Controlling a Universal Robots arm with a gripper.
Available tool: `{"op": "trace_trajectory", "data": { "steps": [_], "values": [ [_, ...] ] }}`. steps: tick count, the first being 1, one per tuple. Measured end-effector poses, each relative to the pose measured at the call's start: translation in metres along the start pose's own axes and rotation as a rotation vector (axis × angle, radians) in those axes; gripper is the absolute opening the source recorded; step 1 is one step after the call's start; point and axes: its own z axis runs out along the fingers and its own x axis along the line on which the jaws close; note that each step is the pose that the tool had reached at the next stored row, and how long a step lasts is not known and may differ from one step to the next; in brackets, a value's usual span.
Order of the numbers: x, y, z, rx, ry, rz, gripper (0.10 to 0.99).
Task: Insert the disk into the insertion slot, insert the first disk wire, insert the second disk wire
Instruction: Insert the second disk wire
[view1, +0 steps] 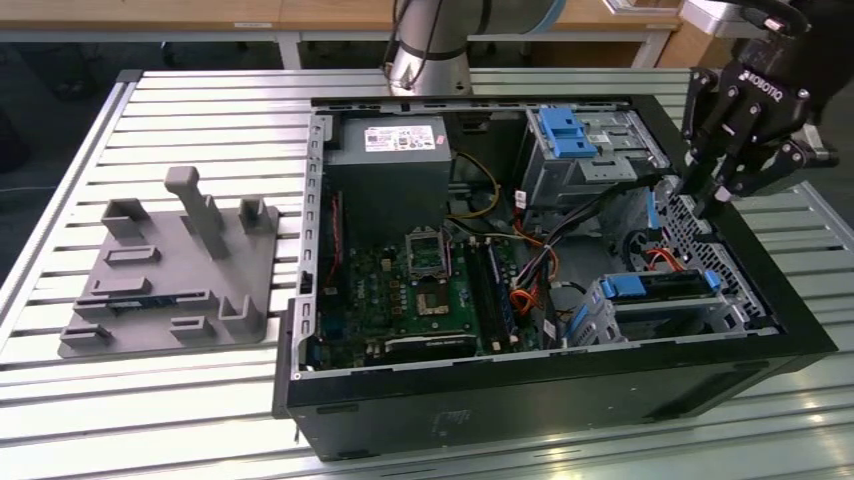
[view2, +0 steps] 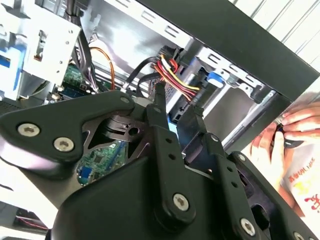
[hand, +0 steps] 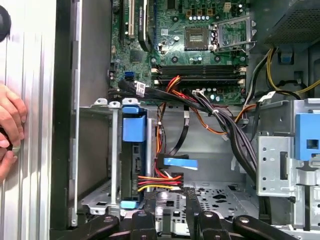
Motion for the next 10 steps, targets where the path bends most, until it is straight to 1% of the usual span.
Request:
{"op": "trace_trajectory", "data": {
  "steps": [2,4,5,8,9,10],
  "values": [
    [-0.0090,0.0000,0.0005,0.000,0.0195,0.001,0.373],
    [-0.0181,0.0000,0.0010,0.000,0.0363,0.001,0.373],
    [-0.0226,0.0001,0.0013,0.000,0.0432,0.001,0.373],
    [-0.0368,0.0001,0.0030,0.000,0.0583,0.002,0.373],
    [-0.0411,0.0002,0.0033,0.000,0.0650,0.002,0.373],
    [-0.0443,0.0005,0.0034,0.000,0.0779,0.003,0.373]
  ]
}}
